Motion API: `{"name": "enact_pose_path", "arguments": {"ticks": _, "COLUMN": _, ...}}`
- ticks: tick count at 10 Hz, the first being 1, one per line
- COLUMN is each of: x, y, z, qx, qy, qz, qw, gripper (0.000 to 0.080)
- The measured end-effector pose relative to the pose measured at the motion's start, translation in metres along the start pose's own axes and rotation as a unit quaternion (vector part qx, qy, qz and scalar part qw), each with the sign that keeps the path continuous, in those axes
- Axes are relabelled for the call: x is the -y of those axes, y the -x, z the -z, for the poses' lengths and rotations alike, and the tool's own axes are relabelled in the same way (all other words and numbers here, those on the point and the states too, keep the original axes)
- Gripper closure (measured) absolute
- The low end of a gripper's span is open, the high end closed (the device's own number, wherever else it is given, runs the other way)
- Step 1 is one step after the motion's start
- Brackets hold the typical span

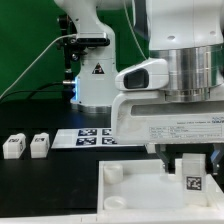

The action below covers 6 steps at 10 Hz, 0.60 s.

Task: Assemble one leg

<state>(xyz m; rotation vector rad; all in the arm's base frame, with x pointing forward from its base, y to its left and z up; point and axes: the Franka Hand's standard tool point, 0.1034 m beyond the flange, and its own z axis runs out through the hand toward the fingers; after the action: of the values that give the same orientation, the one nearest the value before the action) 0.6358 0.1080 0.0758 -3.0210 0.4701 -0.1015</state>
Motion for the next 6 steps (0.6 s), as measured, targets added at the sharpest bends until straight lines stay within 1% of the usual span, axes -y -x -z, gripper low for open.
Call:
{"name": "enact_pose_path", "arguments": {"ticks": 2, "x": 0.0006, "y": 0.0005, "z": -0.0003, "qx": 0.001, "qy": -0.001, "qz": -0.114, "qw": 0.993, "gripper": 0.0508}}
{"name": "enact_pose_path", "arguments": {"ticks": 3, "x": 0.0005, "y": 0.0004, "z": -0.0004, "qx": 0.001, "qy": -0.001, "qz": -0.131, "qw": 0.991, "gripper": 0.0508}}
{"name": "enact_pose_path", "arguments": {"ticks": 4, "x": 0.0011, "y": 0.001, "z": -0.0012, "qx": 0.002, "qy": -0.001, "qz": -0.212, "qw": 0.977, "gripper": 0.0508}}
{"name": "enact_pose_path", "arguments": {"ticks": 6, "x": -0.0006, "y": 0.0015, "z": -0.0012, "qx": 0.005, "qy": 0.004, "qz": -0.341, "qw": 0.94, "gripper": 0.0508}}
